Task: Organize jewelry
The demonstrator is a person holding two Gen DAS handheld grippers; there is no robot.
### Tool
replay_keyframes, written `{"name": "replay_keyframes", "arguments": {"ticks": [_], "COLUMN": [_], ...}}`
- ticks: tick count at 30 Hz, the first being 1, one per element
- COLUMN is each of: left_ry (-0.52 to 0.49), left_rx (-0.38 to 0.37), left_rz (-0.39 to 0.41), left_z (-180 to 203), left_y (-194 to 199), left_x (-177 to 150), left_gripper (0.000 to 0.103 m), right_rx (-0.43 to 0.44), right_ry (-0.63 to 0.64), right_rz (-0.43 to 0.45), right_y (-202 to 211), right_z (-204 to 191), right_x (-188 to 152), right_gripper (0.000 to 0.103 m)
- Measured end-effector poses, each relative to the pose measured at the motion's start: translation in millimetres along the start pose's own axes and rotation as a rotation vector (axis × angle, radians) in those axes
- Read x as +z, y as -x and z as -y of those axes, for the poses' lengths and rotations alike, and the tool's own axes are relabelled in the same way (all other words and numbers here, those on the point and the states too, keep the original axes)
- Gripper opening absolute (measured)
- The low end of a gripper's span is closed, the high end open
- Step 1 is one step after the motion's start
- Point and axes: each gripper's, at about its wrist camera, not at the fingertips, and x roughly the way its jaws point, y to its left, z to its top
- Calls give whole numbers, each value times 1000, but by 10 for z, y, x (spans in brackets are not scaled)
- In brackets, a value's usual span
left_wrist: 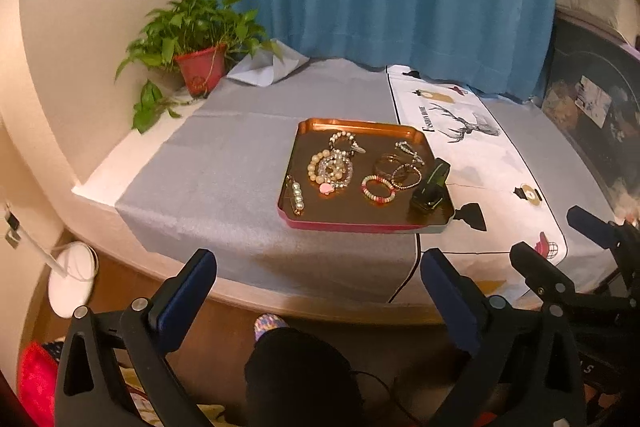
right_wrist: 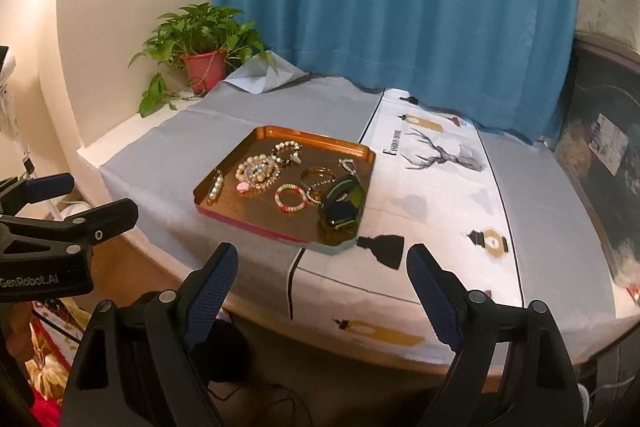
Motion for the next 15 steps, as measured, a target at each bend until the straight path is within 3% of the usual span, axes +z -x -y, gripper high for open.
{"name": "replay_keyframes", "arguments": {"ticks": [15], "left_ry": [-32], "left_rx": [34], "left_rz": [44], "left_z": [123], "left_y": [199], "left_x": [-34], "left_gripper": [102], "right_rx": [-2], "right_ry": [-5], "right_rz": [14], "right_y": [153], "right_z": [38], "right_x": [-36], "right_gripper": [96]}}
